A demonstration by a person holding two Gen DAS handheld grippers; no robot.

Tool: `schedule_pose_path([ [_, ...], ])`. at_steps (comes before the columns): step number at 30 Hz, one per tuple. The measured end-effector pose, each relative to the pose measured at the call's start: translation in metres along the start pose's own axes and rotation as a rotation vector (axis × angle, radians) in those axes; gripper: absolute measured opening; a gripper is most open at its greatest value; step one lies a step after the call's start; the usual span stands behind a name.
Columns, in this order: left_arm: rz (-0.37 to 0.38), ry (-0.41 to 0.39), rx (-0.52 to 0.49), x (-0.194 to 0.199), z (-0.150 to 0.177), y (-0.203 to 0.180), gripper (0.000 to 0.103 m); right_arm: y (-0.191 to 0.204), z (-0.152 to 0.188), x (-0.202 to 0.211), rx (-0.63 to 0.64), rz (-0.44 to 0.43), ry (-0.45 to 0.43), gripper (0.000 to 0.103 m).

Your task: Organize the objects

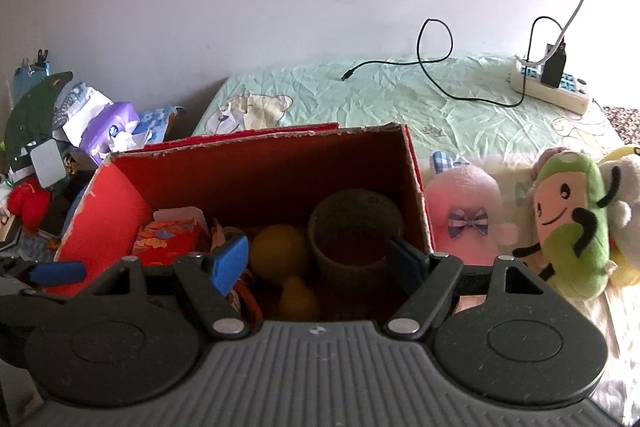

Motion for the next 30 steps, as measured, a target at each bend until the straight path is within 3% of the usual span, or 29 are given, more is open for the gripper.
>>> schedule_pose_path([
  [7,-0.065,-0.013,0.009,0.018,0.008,0.009,0.100,0.002,0.011,0.016,-0.011,0.070,0.010,0.078],
  [16,-0.130,-0.016,0.044,0.050,0.029,0.013,0.100,-0.001,0.022,0.040,0.005,0.026,0.015,0.078],
  [30,-0.238,-0.011,0.082,0.092,0.065,-0.012,0.101,-0.019,0.040,0.077,0.099,-0.083,0.047,0.078],
])
Point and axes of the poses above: each gripper's, at about its wrist camera, not at the fingertips, and x roughly against the way its jaws point, y to its left, z to its underside, the point moved 5 cm from there along -x, roughly the way its jaws point, and after that the axes turned 12 degrees about -z, right-handed, at the moved point
